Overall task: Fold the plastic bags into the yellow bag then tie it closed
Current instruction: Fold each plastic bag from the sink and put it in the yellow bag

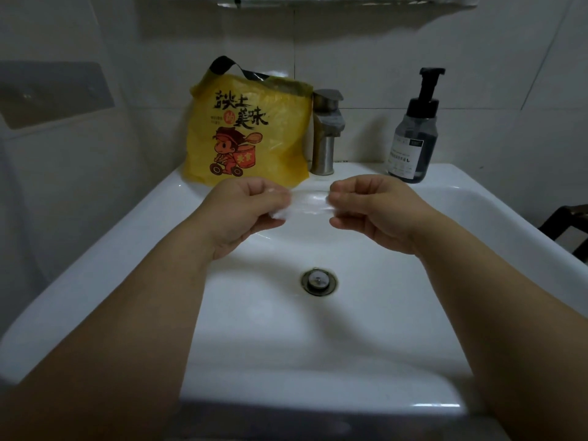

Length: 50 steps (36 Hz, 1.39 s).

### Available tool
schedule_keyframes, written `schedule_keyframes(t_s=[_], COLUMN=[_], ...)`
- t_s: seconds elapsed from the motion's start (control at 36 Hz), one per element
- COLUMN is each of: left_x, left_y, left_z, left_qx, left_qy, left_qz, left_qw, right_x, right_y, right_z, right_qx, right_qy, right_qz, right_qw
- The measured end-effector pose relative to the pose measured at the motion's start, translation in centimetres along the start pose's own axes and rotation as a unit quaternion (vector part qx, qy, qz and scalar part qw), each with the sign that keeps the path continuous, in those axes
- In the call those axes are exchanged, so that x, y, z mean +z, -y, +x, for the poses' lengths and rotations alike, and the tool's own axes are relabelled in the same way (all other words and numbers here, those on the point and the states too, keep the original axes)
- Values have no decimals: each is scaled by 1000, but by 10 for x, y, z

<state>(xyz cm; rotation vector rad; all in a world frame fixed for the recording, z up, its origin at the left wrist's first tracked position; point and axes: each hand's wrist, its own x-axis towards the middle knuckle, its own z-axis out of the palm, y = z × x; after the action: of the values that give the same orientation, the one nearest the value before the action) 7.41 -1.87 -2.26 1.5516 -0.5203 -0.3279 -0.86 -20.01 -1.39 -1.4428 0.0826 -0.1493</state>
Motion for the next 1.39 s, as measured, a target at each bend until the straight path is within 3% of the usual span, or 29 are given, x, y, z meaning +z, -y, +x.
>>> schedule_keyframes(t_s=[0.14, 0.28, 0.44, 0.64, 0.89, 1.08, 1.39], left_x=[2, 3, 4, 11, 11, 5, 1], left_y=[-1, 6, 5, 3, 1, 5, 5], left_z=[-1, 2, 3, 4, -1, -1, -6], left_qx=[1, 23, 45, 52, 78, 74, 85], left_qy=[33, -8, -35, -59, -32, -38, -30], left_qz=[-18, 63, 47, 5, 54, 137, 279], left_qw=[999, 998, 997, 997, 995, 987, 956], right_x=[3, 7, 11, 13, 14, 11, 8], right_y=[0, -3, -2, -1, 2, 6, -6], right_z=[-2, -1, 0, 0, 1, -3, 2], right_qx=[18, 1, 40, 25, 10, 43, 5], right_qy=[40, 1, -4, -52, -61, -24, -36], right_qz=[-4, -2, 72, 98, 101, 65, -172], right_qw=[999, 1000, 997, 994, 993, 997, 984])
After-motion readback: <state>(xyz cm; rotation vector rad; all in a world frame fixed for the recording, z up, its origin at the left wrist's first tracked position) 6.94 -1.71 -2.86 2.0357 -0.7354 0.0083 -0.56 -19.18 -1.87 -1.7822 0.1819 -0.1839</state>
